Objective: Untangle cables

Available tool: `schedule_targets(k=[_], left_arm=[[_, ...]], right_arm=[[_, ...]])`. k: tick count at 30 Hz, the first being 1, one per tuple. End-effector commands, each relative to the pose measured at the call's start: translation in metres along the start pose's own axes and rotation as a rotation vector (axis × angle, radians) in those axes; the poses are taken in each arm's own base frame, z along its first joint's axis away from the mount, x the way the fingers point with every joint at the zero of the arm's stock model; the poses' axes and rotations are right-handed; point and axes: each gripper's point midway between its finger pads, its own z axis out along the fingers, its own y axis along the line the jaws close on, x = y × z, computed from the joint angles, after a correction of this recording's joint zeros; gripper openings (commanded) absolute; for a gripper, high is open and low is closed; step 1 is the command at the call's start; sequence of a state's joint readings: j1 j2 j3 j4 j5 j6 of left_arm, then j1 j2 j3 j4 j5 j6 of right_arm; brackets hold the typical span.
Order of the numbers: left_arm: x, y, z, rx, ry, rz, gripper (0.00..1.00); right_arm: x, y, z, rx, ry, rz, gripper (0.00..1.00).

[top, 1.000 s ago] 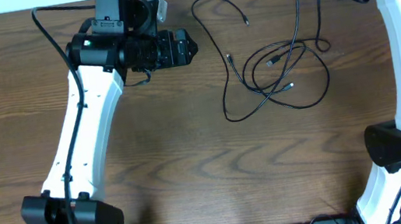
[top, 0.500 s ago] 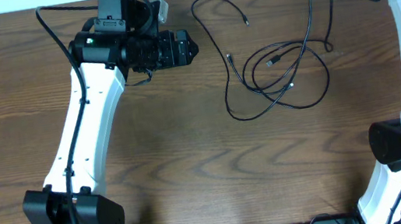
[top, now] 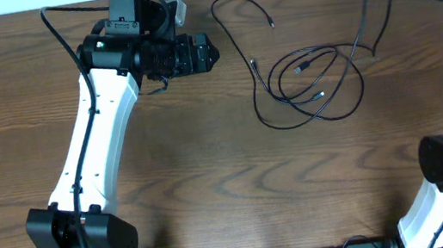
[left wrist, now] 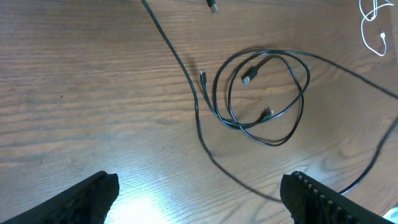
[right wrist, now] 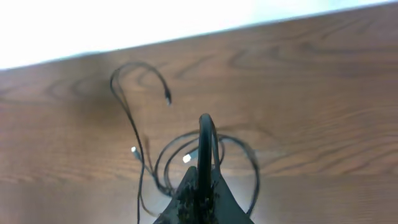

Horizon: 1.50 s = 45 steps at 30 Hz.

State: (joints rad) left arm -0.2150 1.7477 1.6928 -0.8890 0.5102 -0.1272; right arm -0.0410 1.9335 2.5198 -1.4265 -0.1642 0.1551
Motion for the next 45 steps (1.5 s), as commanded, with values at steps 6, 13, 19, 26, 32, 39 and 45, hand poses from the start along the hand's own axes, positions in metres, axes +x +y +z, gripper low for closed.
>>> schedule_targets(k=[6, 13, 19, 26, 32, 39, 45], left_arm=[[0.003, 0.005, 0.006, -0.012, 0.015, -0.006, 0.89], [0.003, 0.005, 0.006, -0.012, 0.015, -0.006, 0.89], [0.002, 0.005, 0.006, -0.012, 0.011, -0.004, 0.89], [0.001, 0.005, 0.006, -0.011, 0.008, -0.002, 0.89], [0.001, 0.005, 0.006, -0.011, 0.009, -0.002, 0.89], [0.001, 0.005, 0.006, -0.011, 0.008, -0.002, 0.89], [0.001, 0.005, 0.006, -0.011, 0.008, -0.002, 0.89]], right_arm=[[-0.041, -0.006, -0.208, 0.035, -0.546, -0.029, 0.01], [-0.031, -0.006, -0.351, 0.151, -0.943, -0.050, 0.01], [-0.033, -0.033, -0.407, 0.378, -1.126, -0.012, 0.01], [-0.061, -0.084, -0.340, 0.524, -0.945, 0.016, 0.01], [-0.079, -0.158, -0.240, 0.600, -0.691, 0.091, 0.01], [-0.063, -0.240, -0.123, 0.645, -0.379, 0.179, 0.01], [-0.020, -0.313, -0.044, 0.695, -0.151, 0.325, 0.01]])
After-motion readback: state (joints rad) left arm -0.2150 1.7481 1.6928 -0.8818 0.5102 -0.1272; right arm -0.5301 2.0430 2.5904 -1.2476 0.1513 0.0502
